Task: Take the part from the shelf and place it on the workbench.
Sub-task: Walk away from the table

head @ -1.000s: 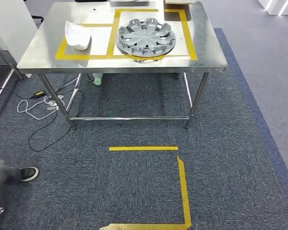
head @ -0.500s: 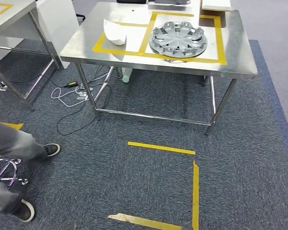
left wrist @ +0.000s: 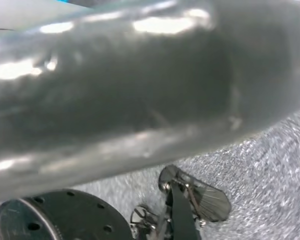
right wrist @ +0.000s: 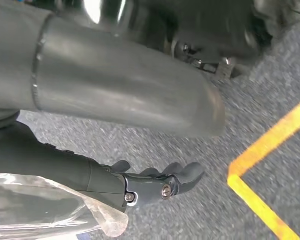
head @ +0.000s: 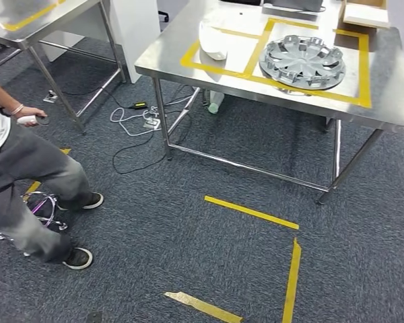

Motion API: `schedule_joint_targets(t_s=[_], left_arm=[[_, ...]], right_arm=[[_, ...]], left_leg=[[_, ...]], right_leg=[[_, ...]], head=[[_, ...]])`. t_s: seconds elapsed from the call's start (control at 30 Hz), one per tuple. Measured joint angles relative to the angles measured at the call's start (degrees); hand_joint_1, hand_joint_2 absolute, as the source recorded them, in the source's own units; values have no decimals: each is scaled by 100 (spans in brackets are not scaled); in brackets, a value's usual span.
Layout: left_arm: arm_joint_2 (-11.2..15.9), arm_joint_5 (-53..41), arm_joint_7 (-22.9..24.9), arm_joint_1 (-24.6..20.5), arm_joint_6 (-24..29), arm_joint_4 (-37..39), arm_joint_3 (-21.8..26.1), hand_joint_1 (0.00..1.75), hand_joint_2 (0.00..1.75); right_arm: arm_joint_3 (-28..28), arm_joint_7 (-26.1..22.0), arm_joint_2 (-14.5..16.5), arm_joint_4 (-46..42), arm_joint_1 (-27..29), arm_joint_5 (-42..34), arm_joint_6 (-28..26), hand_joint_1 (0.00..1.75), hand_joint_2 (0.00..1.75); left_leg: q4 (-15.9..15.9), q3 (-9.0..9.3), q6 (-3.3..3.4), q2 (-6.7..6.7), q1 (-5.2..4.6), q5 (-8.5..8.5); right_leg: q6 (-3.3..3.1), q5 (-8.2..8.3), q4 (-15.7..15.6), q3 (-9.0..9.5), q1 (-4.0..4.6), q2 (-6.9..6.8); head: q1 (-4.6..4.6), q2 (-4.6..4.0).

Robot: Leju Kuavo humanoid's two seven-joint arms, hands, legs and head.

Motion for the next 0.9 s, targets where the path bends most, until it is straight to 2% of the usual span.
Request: schedule_joint_targets(t_s=[0.03,0.07,0.1,0.13,0.17,0.2,0.27,0.3,0.33,0.37,0.4,0.43,0.47,0.5,0.53,0.57,0.6,0.67,0.7,0.73,0.8,0.83,0.87,0.9], left_arm=[[1,139,-7,-11,14,0,64,0,0],[2,273,-37,-15,19,0,136,0,0],[4,389,-88,-5,4,0,207,0,0],[8,498,-158,12,-36,0,277,0,0],[9,601,-237,25,-95,0,350,0,0],[8,694,-306,29,-164,0,424,0,0],[-9,815,-417,16,-290,0,550,0,0],[-24,827,-464,10,-343,0,589,0,0],[-39,820,-508,10,-389,0,612,0,0],[-53,805,-547,13,-425,0,624,0,0],[-63,787,-578,17,-452,0,629,0,0],[-69,766,-602,19,-473,0,631,0,0],[-74,740,-622,17,-496,0,631,0,0],[-79,703,-637,11,-519,0,630,0,0],[-83,660,-646,-3,-543,1,625,0,0],[-85,619,-649,-14,-562,1,619,0,0],[-86,586,-649,-20,-576,1,614,0,0],[-85,556,-649,-13,-591,0,611,0,0],[-83,551,-641,-9,-592,0,611,0,0],[-81,545,-625,-14,-589,0,610,0,0],[-77,520,-589,-32,-590,0,607,0,0],[-73,508,-596,-40,-611,0,604,0,0],[-66,507,-630,-42,-651,0,602,0,0],[-58,521,-683,-42,-706,0,600,0,0]], right_arm=[[-27,28,-3,0,-5,-90,-36,0,0],[-56,62,-10,0,-8,-155,-56,0,0],[-80,91,-22,0,-9,-194,-71,0,0],[-107,98,-39,0,-8,-246,-99,0,0],[-154,67,-60,0,-3,-345,-152,0,0],[-227,-22,-83,0,4,-484,-230,0,0],[-453,-321,-139,0,16,-790,-378,0,0],[-571,-493,-173,0,22,-881,-419,0,0],[-670,-649,-206,-1,24,-927,-433,0,0],[-743,-784,-234,-1,22,-941,-437,0,0],[-789,-891,-253,-2,16,-939,-438,0,0],[-826,-978,-266,-3,6,-933,-440,0,0],[-859,-1045,-274,-4,-6,-923,-445,0,0],[-892,-1093,-281,-4,-16,-910,-449,0,0],[-924,-1125,-287,-4,-24,-896,-455,0,0],[-952,-1138,-291,-4,-28,-884,-462,0,0],[-974,-1141,-295,-4,-32,-877,-467,0,0],[-999,-1141,-296,-4,-57,-870,-476,0,0],[-1004,-1130,-296,-4,-73,-862,-474,0,0],[-1011,-1096,-296,-4,-86,-847,-458,0,0],[-1024,-960,-297,-4,-91,-805,-388,0,0],[-1029,-889,-297,-3,-82,-788,-344,0,0],[-1033,-843,-297,-3,-70,-782,-308,0,0],[-1037,-835,-296,-2,-60,-791,-280,0,0]], left_leg=[[9,-33,-31,-60,-4,22],[12,-64,-67,-117,-5,47],[4,-93,-105,-178,5,77],[17,-117,-134,-179,11,79],[93,-160,-161,-97,11,21],[278,-245,-189,30,10,-112],[979,-532,-247,307,25,-533],[1357,-679,-274,358,43,-707],[1621,-772,-292,381,60,-799],[1729,-794,-305,392,76,-805],[1672,-743,-312,403,88,-736],[1436,-605,-315,435,97,-596],[1076,-407,-310,521,100,-424],[687,-199,-300,690,83,-291],[345,-27,-262,837,64,-196],[138,65,-218,948,41,-164],[67,78,-172,985,15,-182],[39,50,-80,849,7,-161],[24,43,-40,779,11,-143],[6,38,4,711,18,-122],[-9,18,66,568,17,-95],[-8,5,87,486,6,-88],[-7,-2,97,396,-6,-82],[-5,-5,103,305,-17,-76]], right_leg=[[-7,34,-202,71,-6,89],[-15,11,-271,87,-6,101],[-33,15,-294,102,-7,45],[-62,42,-305,113,-11,-21],[-95,70,-317,126,-20,-93],[-123,96,-329,136,-29,-177],[-151,114,-332,117,-25,-360],[-151,114,-331,109,-22,-457],[-151,113,-329,104,-20,-546],[-149,112,-329,101,-20,-620],[-147,110,-328,101,-20,-681],[-140,106,-328,106,-20,-738],[-127,97,-328,117,-20,-795],[-102,82,-325,123,-8,-855],[-68,61,-320,121,9,-918],[-33,42,-315,127,28,-981],[0,29,-313,133,45,-1047],[60,2,-313,156,37,-1150],[89,-57,-257,134,23,-1064],[112,-170,-100,61,10,-907],[125,-521,566,-258,-2,-516],[119,-674,965,-463,-1,-422],[109,-739,1257,-626,0,-378],[96,-697,1365,-710,1,-358]], head=[[-1,0],[-4,0],[-4,0],[-5,0],[-18,0],[-33,0],[-61,0],[-64,0],[-61,0],[-61,0],[-62,0],[-62,0],[-64,0],[-66,0],[-67,0],[-63,0],[-62,0],[-59,0],[-54,0],[-40,0],[-13,0],[-8,0],[-9,0],[-9,0]])
